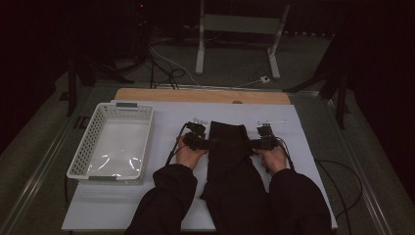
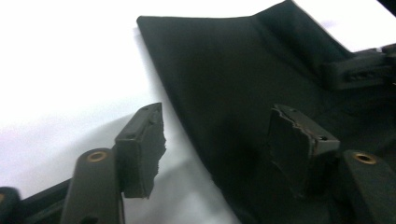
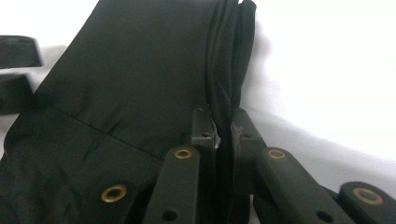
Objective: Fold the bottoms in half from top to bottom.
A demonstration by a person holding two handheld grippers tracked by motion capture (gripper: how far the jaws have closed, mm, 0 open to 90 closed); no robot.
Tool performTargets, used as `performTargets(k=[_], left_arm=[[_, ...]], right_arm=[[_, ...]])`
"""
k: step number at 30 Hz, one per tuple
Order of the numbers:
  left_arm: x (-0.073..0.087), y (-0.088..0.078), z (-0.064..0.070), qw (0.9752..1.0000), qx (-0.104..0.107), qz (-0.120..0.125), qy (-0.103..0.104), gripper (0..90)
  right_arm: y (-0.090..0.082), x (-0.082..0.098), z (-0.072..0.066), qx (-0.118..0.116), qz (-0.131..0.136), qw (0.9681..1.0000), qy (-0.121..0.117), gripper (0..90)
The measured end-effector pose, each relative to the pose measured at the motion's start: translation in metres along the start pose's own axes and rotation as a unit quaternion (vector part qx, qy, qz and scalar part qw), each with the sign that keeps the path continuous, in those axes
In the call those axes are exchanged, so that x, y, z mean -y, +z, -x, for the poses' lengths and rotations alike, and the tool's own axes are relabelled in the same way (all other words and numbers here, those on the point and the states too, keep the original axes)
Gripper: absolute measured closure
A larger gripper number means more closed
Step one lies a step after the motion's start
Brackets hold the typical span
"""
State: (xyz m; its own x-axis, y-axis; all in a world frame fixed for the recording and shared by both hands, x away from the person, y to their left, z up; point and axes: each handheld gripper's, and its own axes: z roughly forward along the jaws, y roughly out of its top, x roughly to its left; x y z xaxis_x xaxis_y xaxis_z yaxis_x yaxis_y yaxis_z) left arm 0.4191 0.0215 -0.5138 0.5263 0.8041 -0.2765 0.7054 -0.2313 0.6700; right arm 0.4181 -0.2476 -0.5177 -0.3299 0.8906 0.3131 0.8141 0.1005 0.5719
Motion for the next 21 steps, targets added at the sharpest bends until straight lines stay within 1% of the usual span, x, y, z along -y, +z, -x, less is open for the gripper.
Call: performTargets(k=[2,4,5,6,7,8,10,11,12,13,14,15,16,17,18,20,21], left_arm=[[0.000,0.004,-0.001,1.0000,0.004,-0.006,-0.004,40.9],[0.001,0.009,-0.002,0.9997,0.012,-0.017,-0.013,45.0],[0.001,0.011,-0.002,0.9996,0.018,-0.015,-0.016,47.6],[0.001,0.013,-0.002,0.9992,0.026,-0.015,-0.028,49.5],[0.000,0.014,-0.004,0.9979,0.041,-0.018,-0.046,54.2],[-0.001,0.017,-0.003,0.9971,0.050,-0.024,-0.053,63.6],[-0.004,0.019,0.001,0.9974,0.049,-0.031,-0.042,77.1],[-0.005,0.018,0.003,0.9974,0.054,-0.026,-0.040,82.1],[-0.006,0.017,0.005,0.9970,0.062,-0.016,-0.044,83.6],[-0.008,0.014,0.007,0.9968,0.067,-0.008,-0.044,84.4],[-0.008,0.014,0.007,0.9968,0.067,-0.008,-0.044,84.8],[-0.013,0.009,0.013,0.9969,0.072,0.004,-0.033,84.8],[-0.016,0.006,0.016,0.9966,0.076,0.008,-0.029,85.2],[-0.020,0.003,0.020,0.9964,0.080,0.014,-0.024,85.3],[-0.022,0.002,0.022,0.9964,0.081,0.017,-0.020,85.4],[-0.028,-0.002,0.027,0.9959,0.086,0.025,-0.015,85.5],[-0.028,-0.002,0.027,0.9959,0.086,0.025,-0.015,85.6]], right_arm=[[0.000,0.000,0.000,0.001,0.000,1.0000,-0.004,83.3],[0.000,0.000,0.000,0.001,0.001,1.0000,-0.007,83.4],[0.000,0.000,0.000,0.001,0.001,1.0000,-0.008,83.4],[0.000,0.000,0.000,0.001,0.002,1.0000,-0.009,83.4],[-0.001,0.000,0.000,0.002,0.002,1.0000,-0.010,83.5],[-0.001,0.000,-0.001,0.002,0.002,0.9999,-0.010,83.5],[-0.001,0.000,-0.002,0.003,0.004,0.9999,-0.011,83.7],[-0.002,0.000,-0.002,0.003,0.005,0.9999,-0.011,83.8],[-0.003,0.000,-0.003,0.004,0.007,0.9999,-0.013,83.9],[-0.005,0.000,-0.004,0.007,0.010,0.9998,-0.016,83.9],[-0.005,0.000,-0.004,0.007,0.010,0.9998,-0.016,83.9],[-0.008,-0.001,-0.004,0.010,0.012,0.9997,-0.019,84.0],[-0.014,-0.003,-0.005,0.013,0.018,0.9995,-0.024,84.1],[-0.018,-0.003,-0.005,0.018,0.018,0.9992,-0.031,84.1],[-0.021,-0.004,-0.006,0.031,0.016,0.9986,-0.039,84.1],[-0.027,-0.005,-0.006,0.039,0.019,0.9982,-0.041,84.2],[-0.027,-0.005,-0.006,0.039,0.019,0.9982,-0.041,84.2]])
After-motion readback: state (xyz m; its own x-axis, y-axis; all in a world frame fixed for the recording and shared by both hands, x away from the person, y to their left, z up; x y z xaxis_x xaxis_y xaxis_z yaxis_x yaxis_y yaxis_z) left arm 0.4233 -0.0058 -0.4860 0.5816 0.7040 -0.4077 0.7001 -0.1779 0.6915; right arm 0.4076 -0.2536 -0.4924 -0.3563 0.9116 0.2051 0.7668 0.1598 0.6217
